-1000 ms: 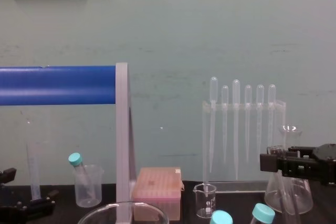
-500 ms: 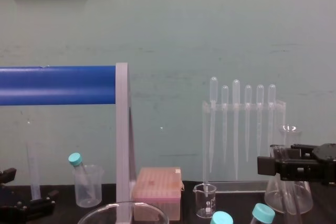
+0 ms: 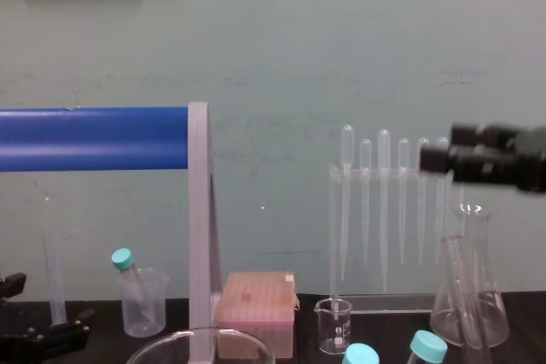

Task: Hold the test tube with one hand and immerse one end into the beaker, then return it to the test tube rack.

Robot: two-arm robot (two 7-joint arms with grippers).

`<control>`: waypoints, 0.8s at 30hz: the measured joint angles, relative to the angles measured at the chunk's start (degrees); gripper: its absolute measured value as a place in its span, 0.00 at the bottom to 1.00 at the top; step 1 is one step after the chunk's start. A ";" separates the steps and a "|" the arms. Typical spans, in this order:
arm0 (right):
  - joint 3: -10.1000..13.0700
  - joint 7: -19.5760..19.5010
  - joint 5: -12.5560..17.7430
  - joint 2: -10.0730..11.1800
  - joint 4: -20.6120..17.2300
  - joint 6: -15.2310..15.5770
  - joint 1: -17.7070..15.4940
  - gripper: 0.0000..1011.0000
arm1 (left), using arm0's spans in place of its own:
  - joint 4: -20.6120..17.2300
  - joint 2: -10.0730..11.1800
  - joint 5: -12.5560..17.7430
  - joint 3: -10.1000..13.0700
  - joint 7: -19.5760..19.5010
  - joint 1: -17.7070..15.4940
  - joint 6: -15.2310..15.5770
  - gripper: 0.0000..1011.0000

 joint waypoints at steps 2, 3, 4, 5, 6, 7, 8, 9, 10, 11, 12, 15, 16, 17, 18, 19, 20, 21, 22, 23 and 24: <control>1.44 -2.68 -0.71 0.25 -1.51 -0.49 -1.05 0.99 | 0.00 0.00 0.00 0.00 0.00 0.00 0.00 0.99; 2.21 -4.17 -1.04 0.40 -2.19 -0.46 -1.66 0.99 | 0.00 0.00 0.00 0.00 0.00 0.00 0.00 0.99; 3.73 -7.66 -1.57 0.77 -3.59 0.32 -3.09 0.99 | 0.00 0.00 0.00 0.00 0.00 0.00 0.00 0.99; 5.17 -10.86 -1.69 0.95 -4.60 1.63 -4.59 0.99 | 0.00 0.00 0.00 0.00 0.00 0.00 0.00 0.99; 5.83 -12.27 -1.69 1.00 -5.07 2.36 -5.40 0.99 | 0.00 0.00 0.00 0.00 0.00 0.00 0.00 0.99; 6.31 -13.56 -1.63 1.00 -5.42 3.04 -6.03 0.99 | 0.00 0.00 0.00 0.00 0.00 0.00 0.00 0.99; 6.91 -14.81 -1.56 1.00 -5.77 3.90 -6.81 0.99 | 0.00 0.00 0.00 0.00 0.00 0.00 0.00 0.99; 7.71 -17.32 -1.48 0.98 -6.27 5.67 -8.25 0.99 | 0.00 0.00 0.00 0.00 0.00 0.00 0.00 0.99; 8.01 -18.45 -1.49 0.95 -6.51 6.57 -8.92 0.99 | 0.00 0.00 0.00 0.00 0.00 0.00 0.00 0.99; 8.29 -19.55 -1.45 0.86 -6.63 7.56 -9.57 0.99 | 0.00 0.00 0.00 0.00 0.00 0.00 0.00 0.99; 8.52 -20.35 -1.31 0.72 -6.61 8.31 -10.18 0.99 | 0.00 0.00 0.00 0.00 0.00 0.00 0.00 0.99; 9.09 -22.26 -0.57 -0.27 -5.60 10.54 -12.16 0.99 | 0.00 0.00 0.00 0.00 0.00 0.00 0.00 0.99; 9.15 -22.62 -0.45 -0.52 -5.27 11.01 -12.52 0.99 | 0.00 0.00 0.00 0.00 0.00 0.00 0.00 0.99; 9.19 -23.10 -0.40 -0.92 -4.59 11.77 -13.03 0.99 | 0.00 0.00 0.00 0.00 0.00 0.00 0.00 0.99; 9.19 -23.30 -0.40 -1.17 -4.14 12.10 -13.20 0.99 | 0.00 0.00 0.00 0.00 0.00 0.00 0.00 0.99; 9.16 -23.48 -0.42 -1.40 -3.75 12.44 -13.34 0.99 | 0.00 0.00 0.00 0.00 0.00 0.00 0.00 0.99; 9.03 -23.63 -0.50 -1.85 -2.99 12.96 -13.45 0.99 | 0.00 0.00 0.00 0.00 0.00 0.00 0.00 0.99; 9.00 -23.68 -0.55 -2.01 -2.67 13.14 -13.46 0.99 | 0.00 0.00 0.00 0.00 0.00 0.00 0.00 0.99; 8.92 -23.69 -0.78 -2.37 -2.04 13.46 -13.45 0.99 | 0.00 0.00 0.00 0.00 0.00 0.00 0.00 0.99; 8.85 -23.68 -0.90 -2.53 -1.72 13.55 -13.39 0.99 | 0.00 0.00 0.00 0.00 0.00 0.00 0.00 0.99; 8.79 -23.55 -0.98 -2.66 -1.45 13.62 -13.28 0.99 | 0.00 0.00 0.00 0.00 0.00 0.00 0.00 0.99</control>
